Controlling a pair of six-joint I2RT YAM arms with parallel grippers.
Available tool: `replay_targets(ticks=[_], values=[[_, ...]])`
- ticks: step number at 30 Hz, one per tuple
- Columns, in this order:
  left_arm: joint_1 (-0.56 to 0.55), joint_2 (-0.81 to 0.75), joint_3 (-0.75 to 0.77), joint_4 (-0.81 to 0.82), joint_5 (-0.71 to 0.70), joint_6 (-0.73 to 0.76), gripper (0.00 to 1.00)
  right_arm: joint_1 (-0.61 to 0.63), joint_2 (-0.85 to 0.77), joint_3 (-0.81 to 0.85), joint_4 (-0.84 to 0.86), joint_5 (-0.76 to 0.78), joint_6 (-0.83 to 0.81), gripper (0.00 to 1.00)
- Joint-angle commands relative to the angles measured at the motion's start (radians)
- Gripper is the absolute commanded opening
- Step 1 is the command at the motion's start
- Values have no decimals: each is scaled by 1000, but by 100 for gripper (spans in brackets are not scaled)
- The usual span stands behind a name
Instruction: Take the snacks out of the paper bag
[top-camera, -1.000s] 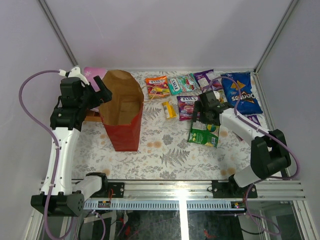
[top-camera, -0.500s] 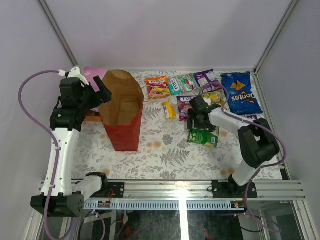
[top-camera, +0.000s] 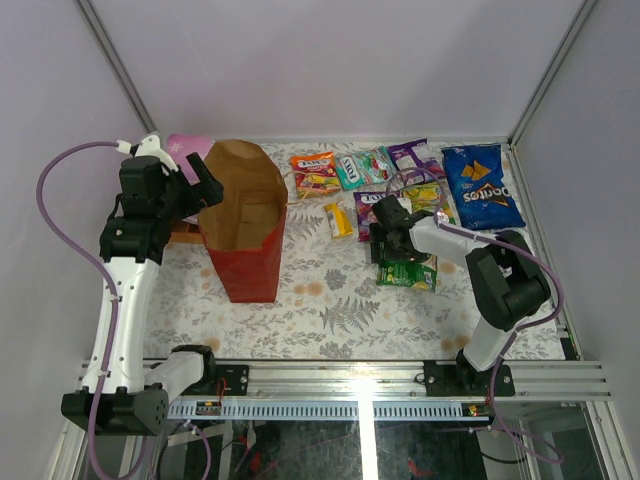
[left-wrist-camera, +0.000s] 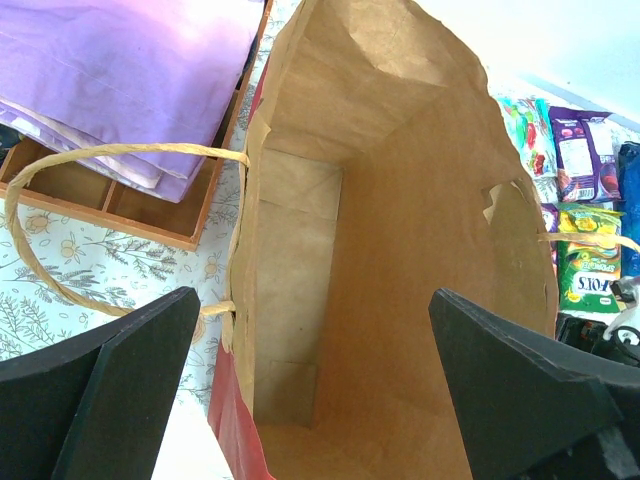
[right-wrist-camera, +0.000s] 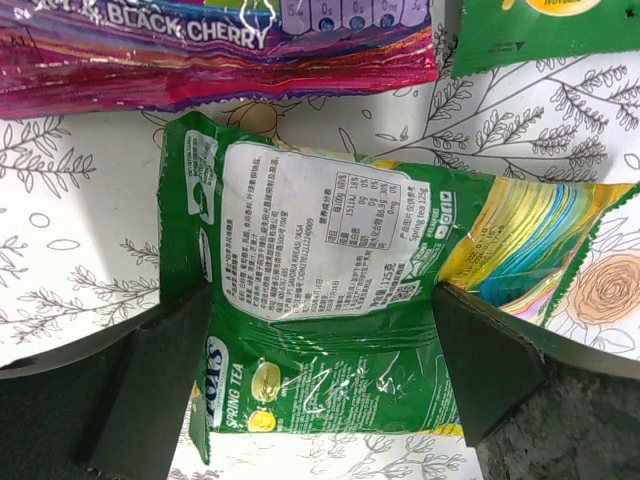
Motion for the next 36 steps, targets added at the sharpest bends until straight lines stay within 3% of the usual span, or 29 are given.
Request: replay_targets(ticks=[1,10,19,28,36], values=[[4,-1,9,34,5,20,100,-3,25,-62,-49,-23,-126,99],[5,38,24,32,72,-1,100,-75,21,-50,-128,-61,-265,99],[5,27,32,32,66,-5,100,-126,-18,-8,-138,-60,-287,99],[6,14,114,27,52,1,100,-126,-258,140,-111,-205,-307,99],[6,-7,137,112,126,67,100,-126,-412,167,47,-281,-142,99]])
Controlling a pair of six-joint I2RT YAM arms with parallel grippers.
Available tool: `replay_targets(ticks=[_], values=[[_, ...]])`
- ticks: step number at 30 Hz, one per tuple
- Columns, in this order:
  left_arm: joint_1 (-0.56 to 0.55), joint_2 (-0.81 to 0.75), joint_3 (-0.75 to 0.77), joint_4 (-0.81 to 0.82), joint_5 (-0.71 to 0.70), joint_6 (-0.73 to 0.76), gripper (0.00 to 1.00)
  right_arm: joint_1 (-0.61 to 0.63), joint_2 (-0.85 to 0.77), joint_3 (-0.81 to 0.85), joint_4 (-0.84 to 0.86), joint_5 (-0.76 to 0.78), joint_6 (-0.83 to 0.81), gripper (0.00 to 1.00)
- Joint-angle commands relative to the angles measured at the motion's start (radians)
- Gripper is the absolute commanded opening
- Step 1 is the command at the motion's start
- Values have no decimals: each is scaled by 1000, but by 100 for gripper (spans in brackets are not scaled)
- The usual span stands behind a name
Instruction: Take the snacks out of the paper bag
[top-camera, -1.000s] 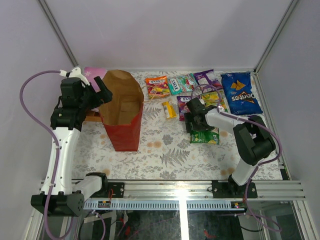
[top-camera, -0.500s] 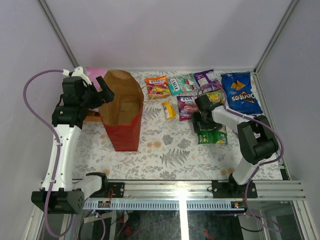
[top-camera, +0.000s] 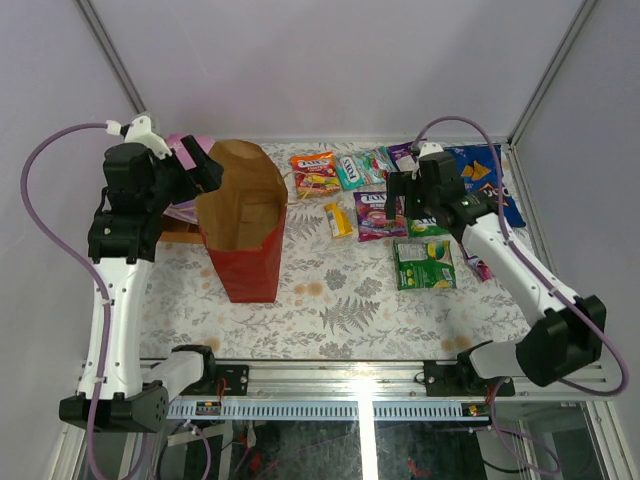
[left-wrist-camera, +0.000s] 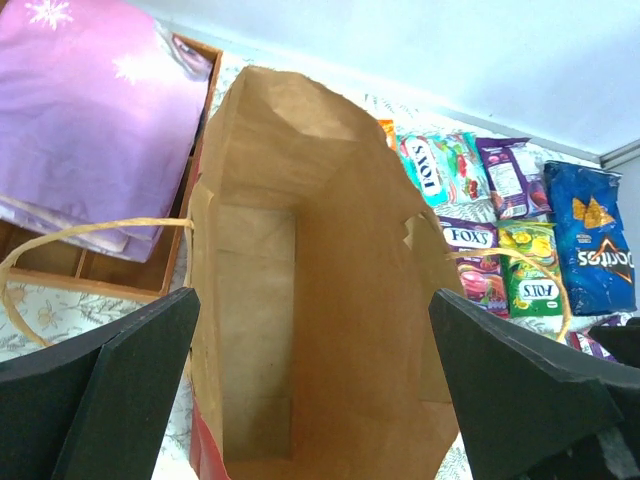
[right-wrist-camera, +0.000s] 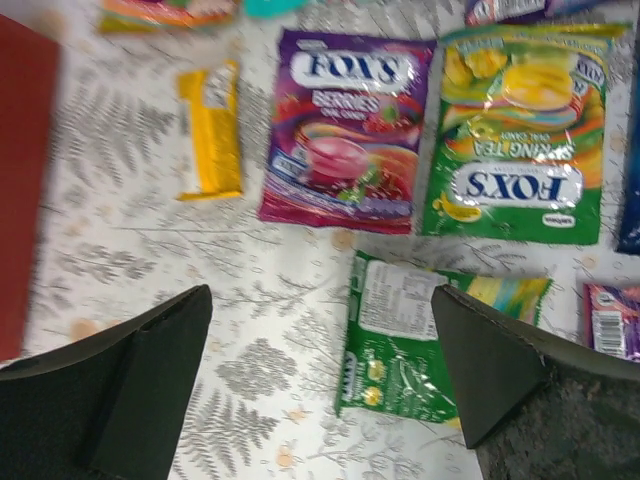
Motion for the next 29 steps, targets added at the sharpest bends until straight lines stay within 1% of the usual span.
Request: replay_targets(ticks=[1,5,8,11,14,16,21,29], values=[[5,-44,-20,136,64,59,100,-3,-88,-33,127,-77,119,99],[6,-116,-154,278,87,82,100,-4,-180,-154,261,-35,175,99],[5,-190,-271,378,79,91,100,-3,-224,-195,280,24,184,99],[6,-245,-342,438,79,101,100,-3,-253,-214,285,54,155,99],[6,-262,-350,451,79,104,100,-2,-272,-225,293,63,150,99],[5,-263,-345,451,76,107,100,-3,-276,-233,301,34,136,99],[6,-256,-322,431,62,121,100,-3,-279,-233,288,47,123,99],[6,-267,-311,424,45,136,100,-3,-271,-223,283,15,115,99]])
